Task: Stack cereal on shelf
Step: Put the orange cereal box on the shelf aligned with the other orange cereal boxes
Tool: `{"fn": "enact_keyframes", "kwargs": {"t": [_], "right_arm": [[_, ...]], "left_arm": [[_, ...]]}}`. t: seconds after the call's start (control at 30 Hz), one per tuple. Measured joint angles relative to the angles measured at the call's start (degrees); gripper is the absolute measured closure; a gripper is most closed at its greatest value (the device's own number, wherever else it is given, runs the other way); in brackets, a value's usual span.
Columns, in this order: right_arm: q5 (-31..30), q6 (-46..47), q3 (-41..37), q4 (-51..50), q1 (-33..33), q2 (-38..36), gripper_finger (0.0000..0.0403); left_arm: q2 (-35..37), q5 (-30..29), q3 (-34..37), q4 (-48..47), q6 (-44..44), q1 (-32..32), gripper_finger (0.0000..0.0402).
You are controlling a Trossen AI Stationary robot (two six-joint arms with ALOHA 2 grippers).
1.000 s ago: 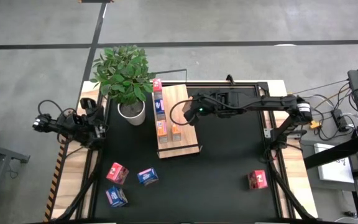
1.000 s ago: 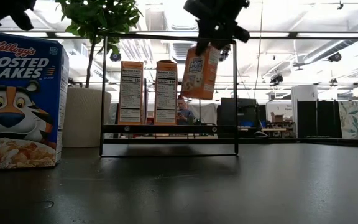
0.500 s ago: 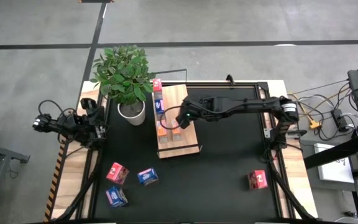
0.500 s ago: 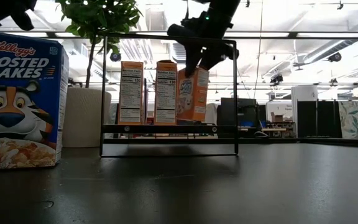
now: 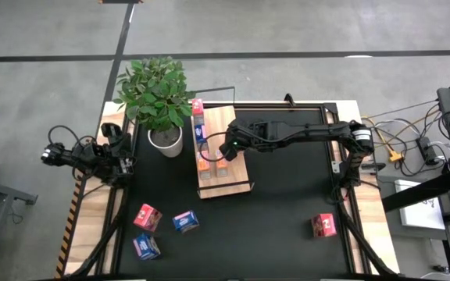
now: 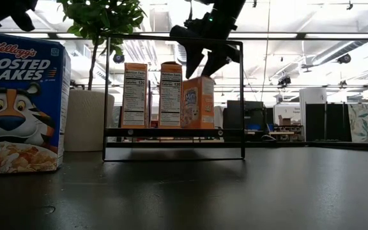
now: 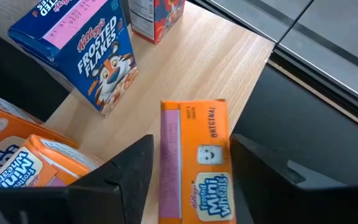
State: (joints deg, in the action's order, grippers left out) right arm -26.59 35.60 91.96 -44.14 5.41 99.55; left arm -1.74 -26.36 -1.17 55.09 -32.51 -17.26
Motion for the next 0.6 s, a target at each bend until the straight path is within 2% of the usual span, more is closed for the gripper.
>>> {"fn": "enact_keyframes", "kwargs": {"t": [0.33,0.5,0.6], "right_arm": [[0.0,-2.6,1.1,-0.2,0.0,-0.5,0.0192],[0.3,-10.4,4.7,-0.4,0.3,-0.8,0.0195],[4.5,-16.3,6.8,-1.5,1.6,-0.8,0.0214]], "left_arm": [[0.0,0.0,0.0,0.2,0.0,0.0,0.0402],[0.0,0.0,0.0,0.2,0.0,0.0,0.0402],[0.0,0.0,0.0,0.1,0.0,0.0,0.0402]]}}
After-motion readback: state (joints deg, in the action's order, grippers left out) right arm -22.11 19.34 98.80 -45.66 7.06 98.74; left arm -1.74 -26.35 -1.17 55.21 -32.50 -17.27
